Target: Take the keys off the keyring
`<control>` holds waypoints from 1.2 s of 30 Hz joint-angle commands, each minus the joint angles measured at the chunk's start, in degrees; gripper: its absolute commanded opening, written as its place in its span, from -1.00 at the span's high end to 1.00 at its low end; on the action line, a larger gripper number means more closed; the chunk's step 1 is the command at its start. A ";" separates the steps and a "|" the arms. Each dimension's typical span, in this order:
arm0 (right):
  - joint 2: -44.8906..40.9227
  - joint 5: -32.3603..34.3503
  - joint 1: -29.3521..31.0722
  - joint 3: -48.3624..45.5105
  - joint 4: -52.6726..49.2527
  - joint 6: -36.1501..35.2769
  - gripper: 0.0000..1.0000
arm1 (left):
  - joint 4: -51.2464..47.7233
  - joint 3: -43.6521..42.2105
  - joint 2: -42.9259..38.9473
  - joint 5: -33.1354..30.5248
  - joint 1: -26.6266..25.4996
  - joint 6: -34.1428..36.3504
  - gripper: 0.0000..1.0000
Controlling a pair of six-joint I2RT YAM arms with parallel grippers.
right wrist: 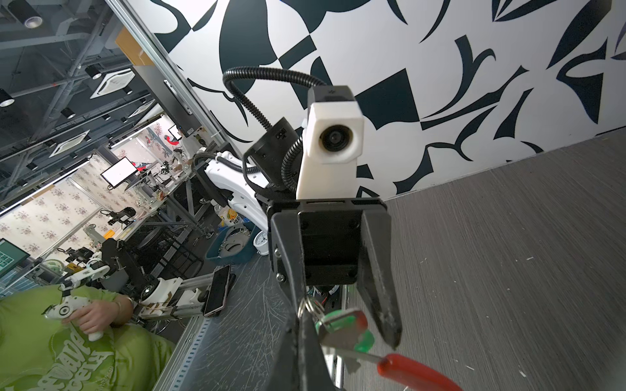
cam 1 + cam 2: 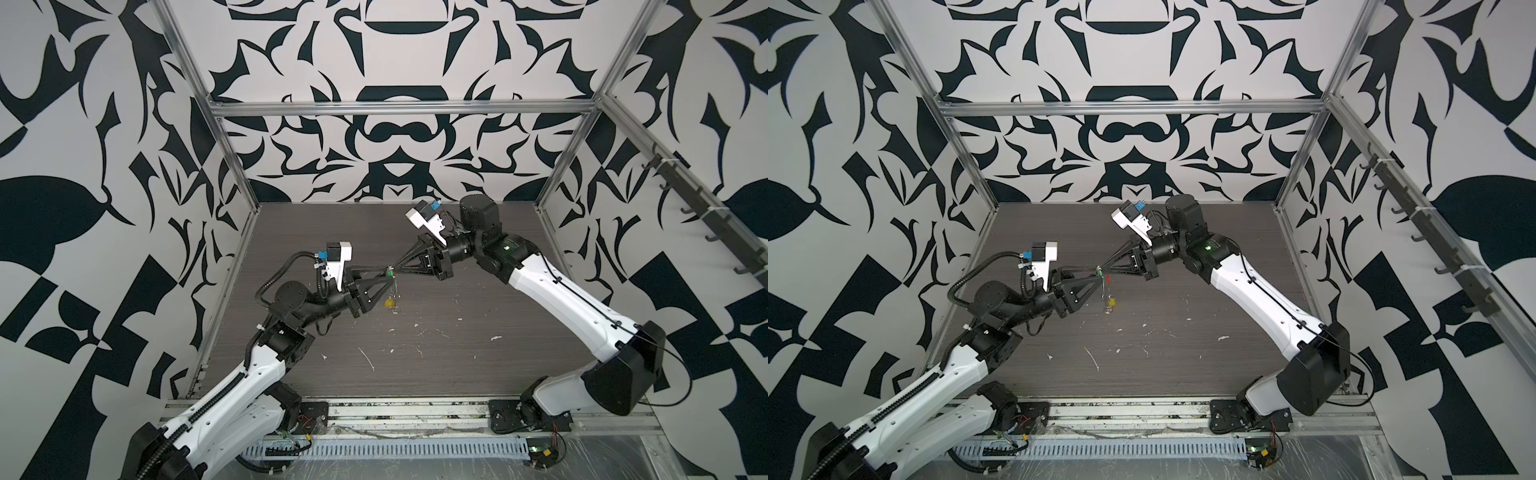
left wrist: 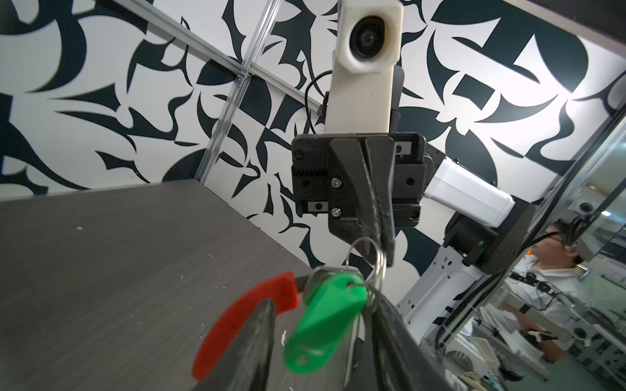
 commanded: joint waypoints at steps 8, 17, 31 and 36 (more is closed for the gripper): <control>-1.94 -0.79 -0.19 -0.16 3.59 0.60 1.00 | 1.59 1.55 -0.19 0.66 -0.04 -0.46 0.27; -2.48 -2.21 -0.19 -0.25 6.25 2.78 1.00 | 0.58 1.01 -0.01 -0.90 -0.04 -0.21 -0.01; -2.60 -2.12 -0.16 -0.32 8.50 4.48 1.00 | 1.80 1.28 0.71 0.82 -0.04 -0.30 0.21; -2.75 -1.97 -0.17 -0.60 8.62 4.45 1.00 | 1.37 0.74 -0.60 -0.05 -0.04 -0.39 0.30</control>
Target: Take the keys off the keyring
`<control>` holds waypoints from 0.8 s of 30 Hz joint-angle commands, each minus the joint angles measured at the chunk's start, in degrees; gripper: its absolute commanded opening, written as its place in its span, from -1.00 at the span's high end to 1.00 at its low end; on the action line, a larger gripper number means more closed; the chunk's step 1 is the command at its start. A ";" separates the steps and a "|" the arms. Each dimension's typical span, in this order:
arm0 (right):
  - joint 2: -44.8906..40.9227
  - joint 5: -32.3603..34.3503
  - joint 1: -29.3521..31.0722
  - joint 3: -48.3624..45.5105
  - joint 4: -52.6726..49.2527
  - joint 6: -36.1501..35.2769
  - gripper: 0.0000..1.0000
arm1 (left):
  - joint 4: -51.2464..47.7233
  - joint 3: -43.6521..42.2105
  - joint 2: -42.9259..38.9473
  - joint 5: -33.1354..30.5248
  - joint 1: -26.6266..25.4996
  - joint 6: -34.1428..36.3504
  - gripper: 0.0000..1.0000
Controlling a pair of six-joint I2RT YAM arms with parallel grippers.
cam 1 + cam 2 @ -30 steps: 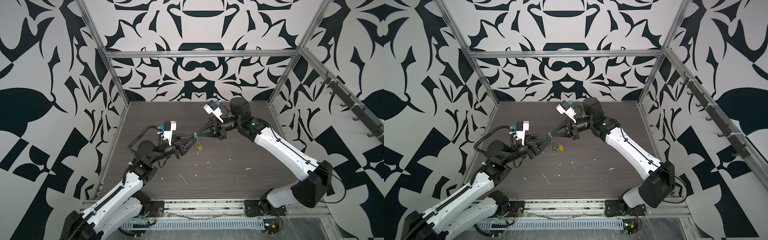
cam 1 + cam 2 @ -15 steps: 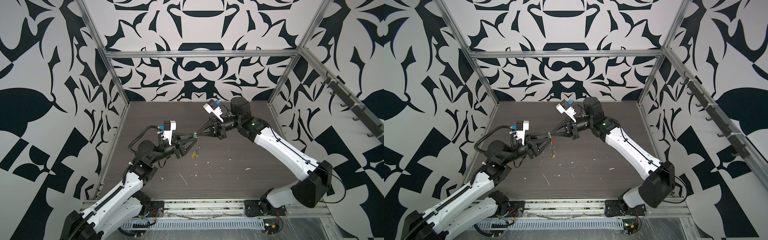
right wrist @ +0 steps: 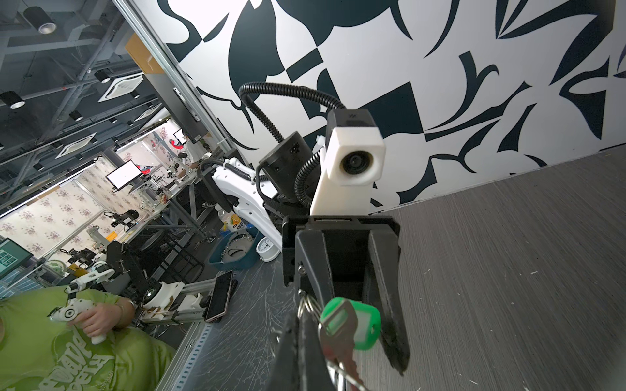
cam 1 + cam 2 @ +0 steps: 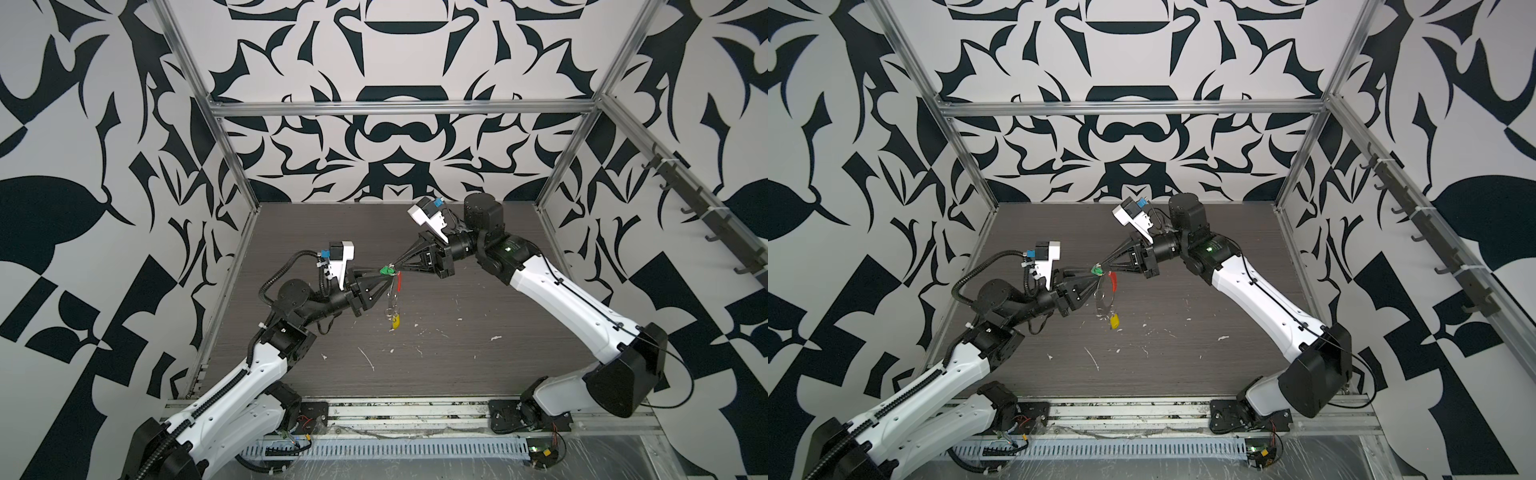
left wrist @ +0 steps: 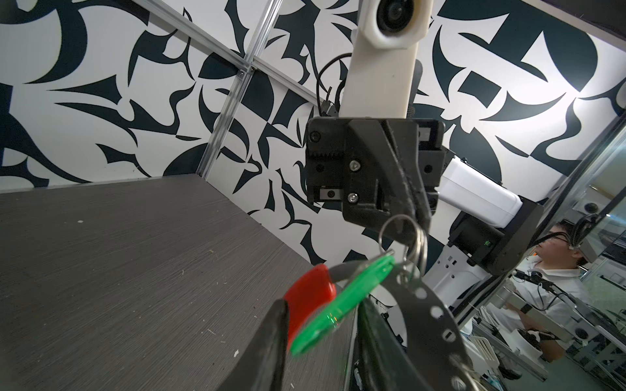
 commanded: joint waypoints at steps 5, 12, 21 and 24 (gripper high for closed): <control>-2.14 -0.29 -0.09 -0.23 3.09 0.09 1.00 | 0.50 0.23 -2.28 -0.76 0.01 -0.15 0.51; -2.90 2.05 -0.14 -0.82 3.03 0.25 1.00 | -2.01 -0.45 -4.88 -3.76 0.01 0.10 0.90; -5.06 9.15 -0.10 -4.39 9.81 6.60 1.00 | -8.93 -0.88 -8.93 -8.73 0.01 1.57 1.00; -5.29 11.97 -0.12 -6.56 14.79 10.79 1.00 | -10.93 -1.23 -10.25 -10.17 0.01 1.79 1.00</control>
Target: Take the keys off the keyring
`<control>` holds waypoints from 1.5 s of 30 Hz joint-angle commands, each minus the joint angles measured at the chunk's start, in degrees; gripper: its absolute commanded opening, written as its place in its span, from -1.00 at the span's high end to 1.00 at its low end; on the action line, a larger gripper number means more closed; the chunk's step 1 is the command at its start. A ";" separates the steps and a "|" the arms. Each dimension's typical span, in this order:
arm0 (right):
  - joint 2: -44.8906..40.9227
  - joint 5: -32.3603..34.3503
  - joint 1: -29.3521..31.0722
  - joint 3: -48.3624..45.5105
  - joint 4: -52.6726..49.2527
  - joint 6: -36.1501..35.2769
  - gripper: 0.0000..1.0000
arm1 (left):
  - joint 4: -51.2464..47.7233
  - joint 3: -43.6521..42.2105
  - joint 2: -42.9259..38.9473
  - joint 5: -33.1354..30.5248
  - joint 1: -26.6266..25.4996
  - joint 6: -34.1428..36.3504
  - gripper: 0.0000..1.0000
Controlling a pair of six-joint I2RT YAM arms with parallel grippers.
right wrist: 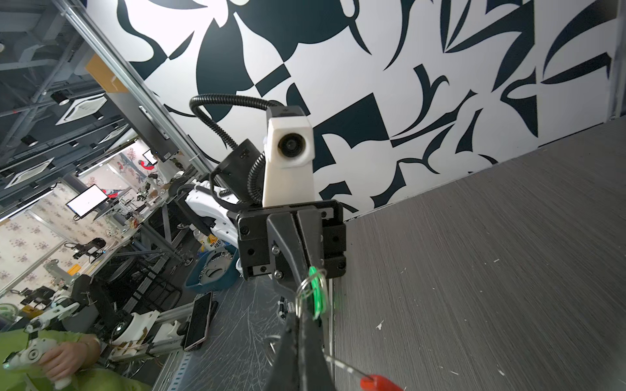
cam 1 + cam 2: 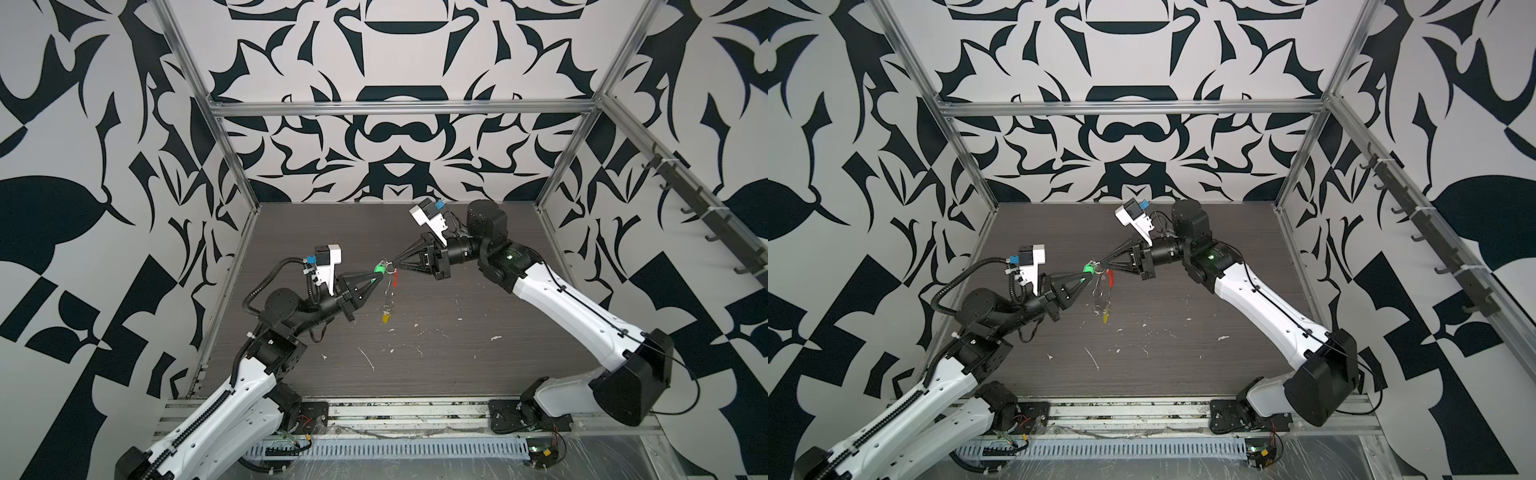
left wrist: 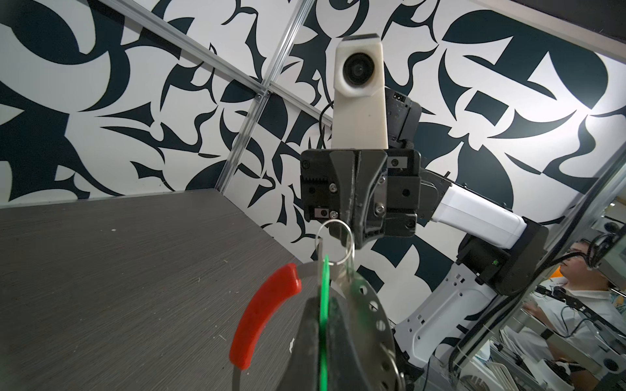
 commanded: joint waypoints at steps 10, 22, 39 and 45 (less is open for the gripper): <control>-1.77 9.56 -0.26 -3.75 15.19 11.57 1.00 | -7.15 -2.30 -5.08 -8.19 0.29 1.09 1.00; -1.19 16.81 -0.33 -5.88 20.32 17.15 1.00 | -7.92 -3.23 -6.18 -10.51 0.29 1.35 1.00; -0.95 11.19 0.10 -5.88 17.57 13.68 1.00 | -9.22 -0.98 -6.43 -9.75 0.29 2.40 1.00; -1.40 11.49 0.28 -6.58 17.82 13.43 1.00 | -11.10 1.04 -5.87 -8.92 0.29 2.72 1.00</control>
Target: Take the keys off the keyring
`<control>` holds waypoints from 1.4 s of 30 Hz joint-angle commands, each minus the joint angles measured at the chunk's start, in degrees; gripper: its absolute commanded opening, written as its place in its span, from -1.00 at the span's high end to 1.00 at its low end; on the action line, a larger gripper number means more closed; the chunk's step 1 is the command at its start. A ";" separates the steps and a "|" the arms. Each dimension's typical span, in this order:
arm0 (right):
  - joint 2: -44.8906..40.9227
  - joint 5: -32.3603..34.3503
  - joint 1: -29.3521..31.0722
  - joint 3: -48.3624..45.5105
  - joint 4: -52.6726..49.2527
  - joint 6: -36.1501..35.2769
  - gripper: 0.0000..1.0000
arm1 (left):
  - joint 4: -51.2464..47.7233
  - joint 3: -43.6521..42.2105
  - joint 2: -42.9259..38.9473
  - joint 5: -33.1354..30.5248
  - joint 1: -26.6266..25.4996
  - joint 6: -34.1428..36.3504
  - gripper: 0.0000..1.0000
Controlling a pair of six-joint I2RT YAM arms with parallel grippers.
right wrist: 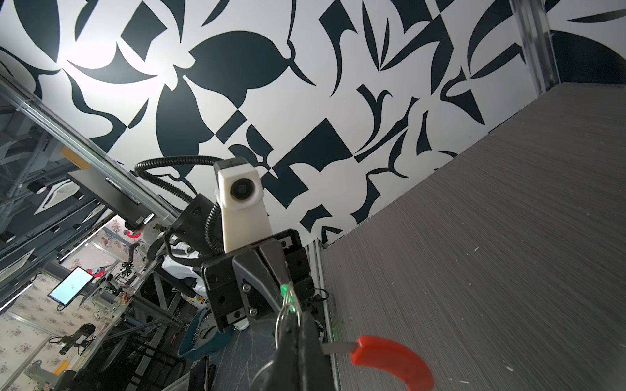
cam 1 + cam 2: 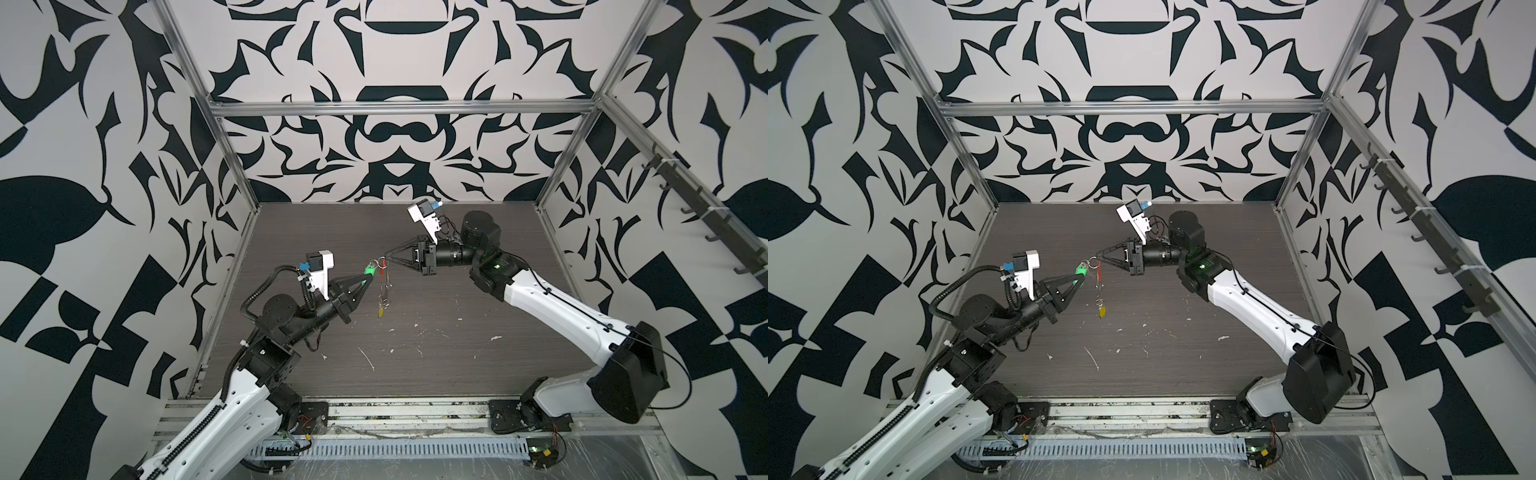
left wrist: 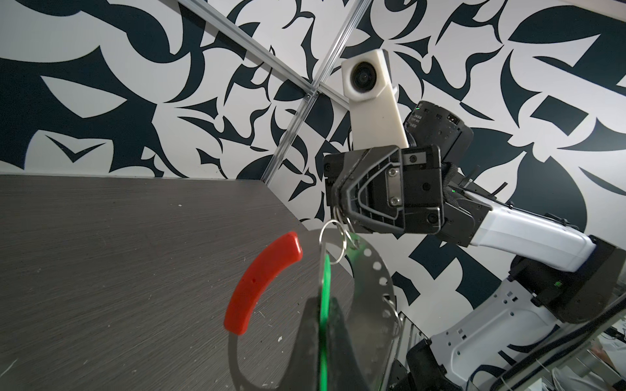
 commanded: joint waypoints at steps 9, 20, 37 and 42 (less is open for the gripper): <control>-3.01 0.29 -0.88 0.41 4.62 -1.48 1.00 | -2.28 3.49 -0.26 0.13 0.36 -0.72 0.96; -2.86 -0.18 -0.05 1.90 4.77 -1.55 1.00 | -2.06 3.82 0.02 0.57 0.38 -0.84 0.95; -3.43 -0.35 0.44 2.80 3.69 -3.21 1.00 | -4.07 5.57 -0.29 1.49 0.38 0.16 0.93; -3.34 -0.74 0.66 4.10 2.61 -3.84 1.00 | -2.94 5.16 0.21 2.37 0.38 -0.28 0.67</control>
